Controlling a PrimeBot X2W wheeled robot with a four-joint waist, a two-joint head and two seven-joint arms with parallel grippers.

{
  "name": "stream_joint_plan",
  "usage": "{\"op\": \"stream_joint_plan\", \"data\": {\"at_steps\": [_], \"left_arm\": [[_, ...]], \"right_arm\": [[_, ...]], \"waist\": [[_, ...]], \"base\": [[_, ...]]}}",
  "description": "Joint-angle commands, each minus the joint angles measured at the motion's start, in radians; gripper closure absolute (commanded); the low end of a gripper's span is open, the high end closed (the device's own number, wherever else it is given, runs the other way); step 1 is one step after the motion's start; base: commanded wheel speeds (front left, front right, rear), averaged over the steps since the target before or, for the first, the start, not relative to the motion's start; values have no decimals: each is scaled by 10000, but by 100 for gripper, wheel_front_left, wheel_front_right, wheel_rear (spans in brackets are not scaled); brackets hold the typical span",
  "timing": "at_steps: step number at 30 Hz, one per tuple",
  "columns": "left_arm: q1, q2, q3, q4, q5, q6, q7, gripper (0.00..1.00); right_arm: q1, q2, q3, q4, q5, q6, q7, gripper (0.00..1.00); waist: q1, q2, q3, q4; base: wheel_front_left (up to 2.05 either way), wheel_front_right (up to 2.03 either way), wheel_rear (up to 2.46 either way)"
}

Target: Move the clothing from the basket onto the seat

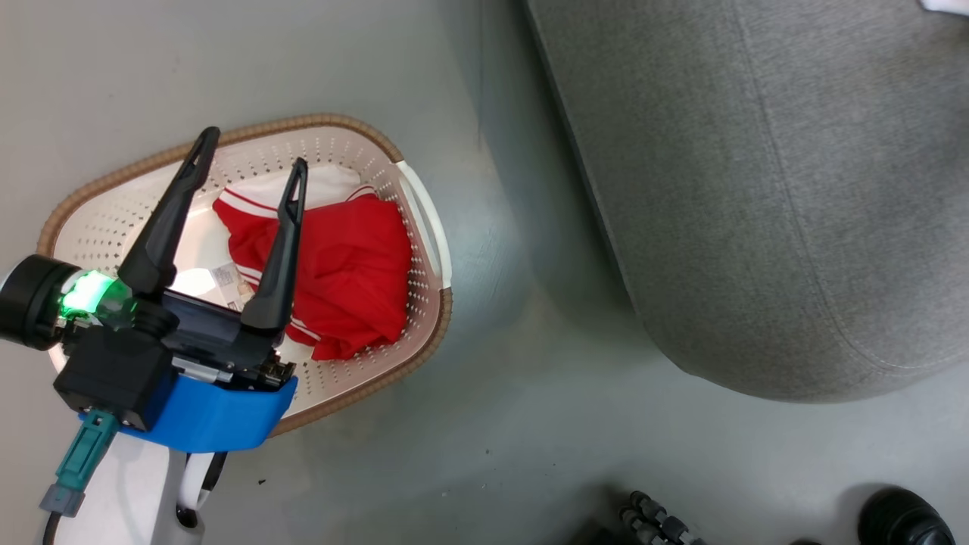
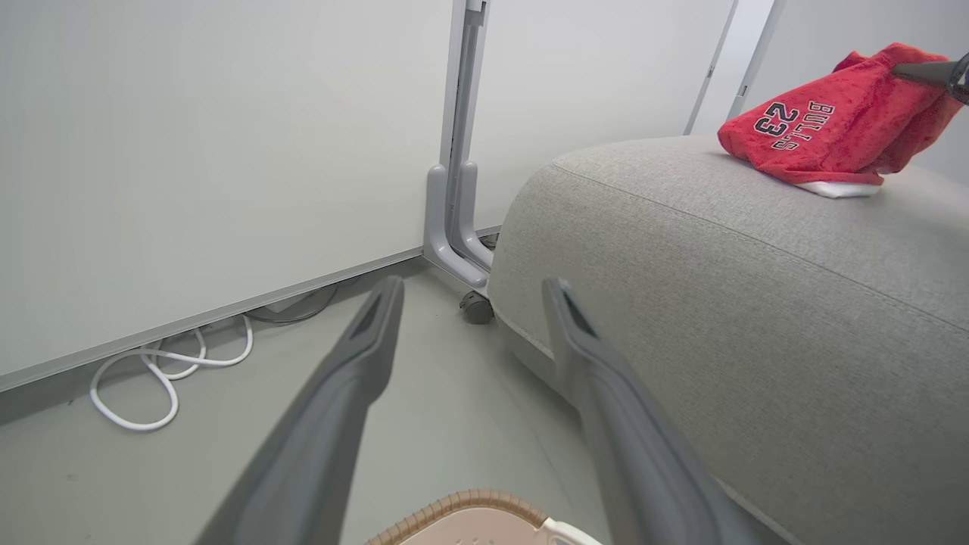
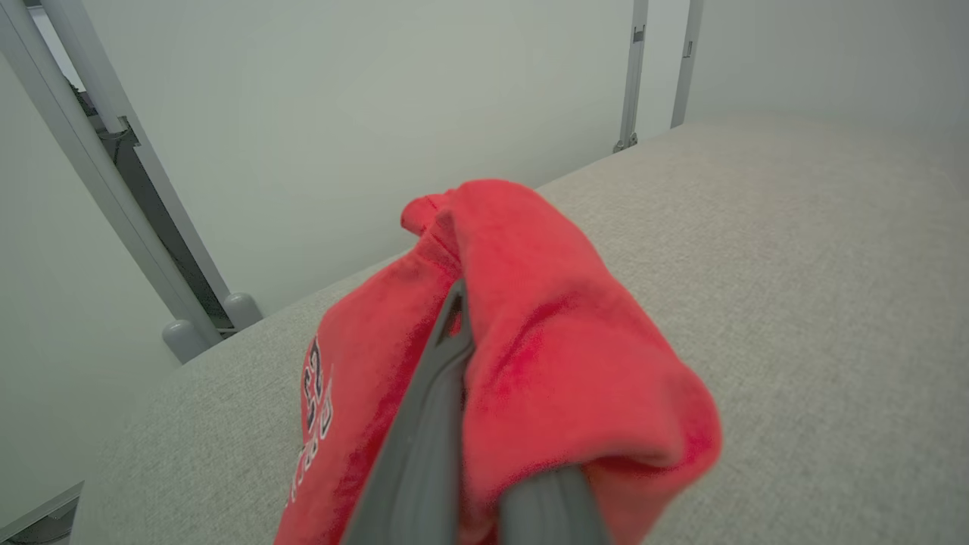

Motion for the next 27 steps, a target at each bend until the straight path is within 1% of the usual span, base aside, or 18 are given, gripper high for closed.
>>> {"op": "stream_joint_plan", "data": {"at_steps": [1,7,11,12,13,14,21,27], "left_arm": [[-149,60,84,-74,42,93,-15,0],[-148,82,25,35,-38,109,-88,0],[-238,77,-32,112,-108,98,-95,0],[-242,80,-32,133,-112,104,-99,0],[-243,90,-24,158,-116,116,-102,0],[-227,103,-18,178,-136,124,-109,0],[-318,45,-152,369,-213,120,-133,0],[-324,-185,-281,705,-327,119,-225,0]], "right_arm": [[118,91,-164,96,-54,1,-37,100],[255,519,-680,364,-521,1,-38,100],[429,767,-995,281,-965,1,-37,75],[466,806,-1091,278,-1087,1,-37,63],[489,867,-1222,356,-1154,1,-37,36],[478,920,-1313,448,-1248,1,-37,0],[242,1001,-1548,802,-1765,1,-38,0],[570,950,-1635,889,-2151,1,-38,0]], "waist": [[-2,1,213,151],[-2,1,183,259],[-2,1,26,321],[-2,1,-4,320],[-2,1,-35,308],[-2,1,-68,291],[-2,1,-329,287],[-2,1,-783,417]], "base": [[0,0,0],[0,0,0],[0,0,0],[0,0,0],[0,0,0],[0,0,0],[0,0,0],[0,0,0]]}}
